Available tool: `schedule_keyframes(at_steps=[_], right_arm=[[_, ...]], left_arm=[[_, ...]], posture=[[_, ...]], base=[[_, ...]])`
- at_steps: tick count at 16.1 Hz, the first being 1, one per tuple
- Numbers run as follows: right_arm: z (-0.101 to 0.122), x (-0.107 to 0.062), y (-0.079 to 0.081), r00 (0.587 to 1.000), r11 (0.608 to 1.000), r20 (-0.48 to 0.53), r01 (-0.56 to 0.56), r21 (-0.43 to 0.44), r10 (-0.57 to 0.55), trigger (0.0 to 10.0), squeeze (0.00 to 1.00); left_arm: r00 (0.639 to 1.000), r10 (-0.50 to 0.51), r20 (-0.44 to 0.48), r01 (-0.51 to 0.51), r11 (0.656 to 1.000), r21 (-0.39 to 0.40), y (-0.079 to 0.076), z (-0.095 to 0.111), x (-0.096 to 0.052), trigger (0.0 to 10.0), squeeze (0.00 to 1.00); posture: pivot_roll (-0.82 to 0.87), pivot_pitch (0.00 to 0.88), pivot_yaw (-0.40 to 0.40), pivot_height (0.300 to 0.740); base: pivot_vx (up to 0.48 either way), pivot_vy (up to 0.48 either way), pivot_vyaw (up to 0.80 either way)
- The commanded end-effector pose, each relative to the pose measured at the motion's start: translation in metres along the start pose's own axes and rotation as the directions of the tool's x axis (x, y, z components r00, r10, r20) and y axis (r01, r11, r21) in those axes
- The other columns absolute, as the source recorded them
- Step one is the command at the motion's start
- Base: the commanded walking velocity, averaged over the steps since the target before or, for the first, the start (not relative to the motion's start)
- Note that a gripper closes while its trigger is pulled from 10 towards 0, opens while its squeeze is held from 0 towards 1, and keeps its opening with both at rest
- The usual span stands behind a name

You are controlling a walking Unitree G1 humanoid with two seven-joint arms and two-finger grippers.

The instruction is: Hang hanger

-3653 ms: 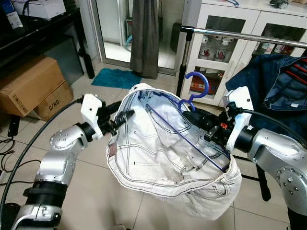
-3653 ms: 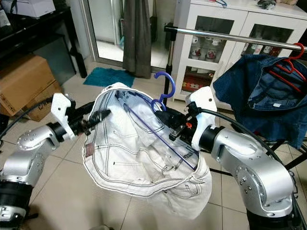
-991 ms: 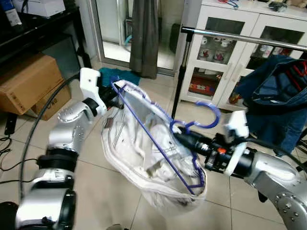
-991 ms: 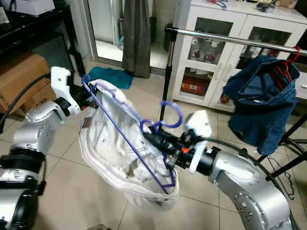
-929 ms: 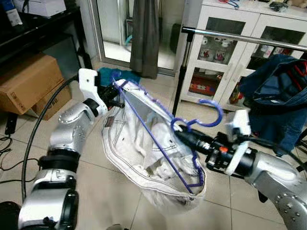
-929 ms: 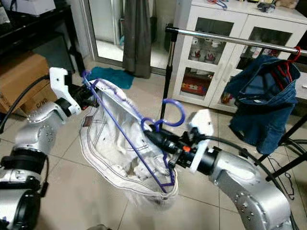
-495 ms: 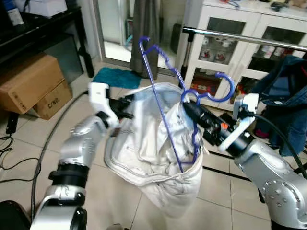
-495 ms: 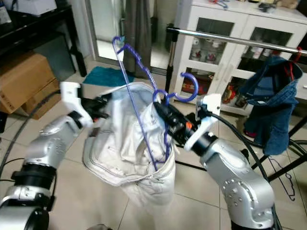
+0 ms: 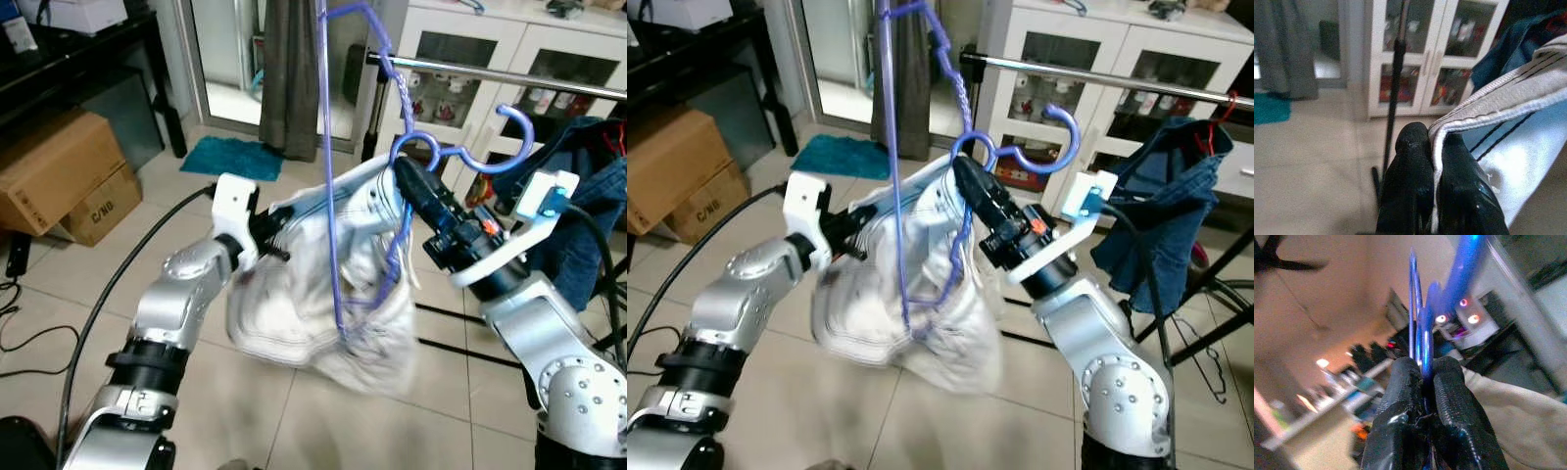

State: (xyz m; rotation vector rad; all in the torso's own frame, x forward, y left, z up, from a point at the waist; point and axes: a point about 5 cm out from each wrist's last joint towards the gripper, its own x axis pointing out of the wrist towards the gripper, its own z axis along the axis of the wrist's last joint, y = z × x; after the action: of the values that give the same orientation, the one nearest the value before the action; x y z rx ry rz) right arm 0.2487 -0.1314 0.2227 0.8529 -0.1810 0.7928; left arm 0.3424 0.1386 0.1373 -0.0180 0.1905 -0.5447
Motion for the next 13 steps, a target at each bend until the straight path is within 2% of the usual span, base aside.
schedule_keyframes(at_steps=[1, 3, 4, 5, 6, 9, 10, 11, 13], right_arm=[[0.034, 0.000, 0.016, 0.973, 0.996, 0.212, -0.092, 0.014, 0.087, 0.0, 0.00], [0.044, 0.001, 0.010, 0.956, 0.997, 0.292, -0.058, 0.049, 0.041, 0.0, 0.00], [0.057, 0.000, 0.001, 0.936, 0.997, 0.351, 0.000, 0.073, -0.026, 0.0, 0.00], [0.058, -0.001, -0.001, 0.933, 0.998, 0.357, 0.019, 0.067, -0.042, 0.0, 0.00], [0.061, -0.002, -0.004, 0.942, 0.998, 0.330, 0.050, 0.042, -0.061, 0.0, 0.00], [0.052, -0.003, -0.008, 0.975, 0.989, 0.189, 0.131, -0.072, -0.116, 0.0, 0.00], [0.043, -0.005, -0.016, 0.977, 0.959, 0.092, 0.208, -0.194, -0.193, 0.0, 0.00], [0.020, -0.018, -0.039, 0.918, 0.839, -0.086, 0.312, -0.445, -0.387, 0.0, 0.00], [0.010, -0.028, -0.049, 0.874, 0.784, -0.129, 0.344, -0.516, -0.468, 0.0, 0.00]], left_arm=[[0.977, 0.092, -0.193, -0.086, 0.995, 0.042, 0.015, -0.043, -0.014, 0.0, 0.00], [0.969, 0.034, -0.245, -0.016, 0.997, 0.073, 0.004, -0.057, -0.018, 0.0, 0.00], [0.952, -0.038, -0.305, 0.068, 0.994, 0.088, -0.011, -0.073, -0.023, 0.0, 0.00], [0.946, -0.051, -0.319, 0.085, 0.992, 0.094, -0.013, -0.076, -0.024, 0.0, 0.00], [0.950, -0.045, -0.309, 0.083, 0.990, 0.111, -0.014, -0.079, -0.025, 0.0, 0.00], [0.981, -0.012, -0.193, 0.031, 0.995, 0.097, -0.011, -0.064, -0.024, 0.0, 0.00], [0.987, 0.008, -0.162, 0.007, 0.996, 0.091, -0.007, -0.059, -0.026, 0.0, 0.00], [0.994, 0.038, -0.105, -0.032, 0.998, 0.056, -0.004, -0.050, -0.030, 0.0, 0.00], [0.996, 0.050, -0.077, -0.046, 0.998, 0.048, -0.005, -0.045, -0.033, 0.0, 0.00]], posture=[[-0.07, 0.000, -0.005, 0.740], [-0.07, 0.000, -0.006, 0.740], [-0.07, 0.000, -0.008, 0.740], [-0.07, 0.000, -0.007, 0.740], [-0.07, 0.000, -0.007, 0.740], [-0.07, 0.000, -0.014, 0.740], [-0.07, 0.000, -0.014, 0.740], [-0.08, 0.000, -0.011, 0.740], [-0.08, 0.000, -0.008, 0.740]], base=[[0.000, 0.000, 0.00], [0.000, 0.000, 0.00], [0.000, 0.000, 0.00], [0.000, 0.000, 0.00], [0.000, 0.000, 0.00], [0.000, 0.000, 0.00], [0.000, 0.000, 0.00], [0.000, 0.000, 0.00], [0.000, 0.000, 0.00]])
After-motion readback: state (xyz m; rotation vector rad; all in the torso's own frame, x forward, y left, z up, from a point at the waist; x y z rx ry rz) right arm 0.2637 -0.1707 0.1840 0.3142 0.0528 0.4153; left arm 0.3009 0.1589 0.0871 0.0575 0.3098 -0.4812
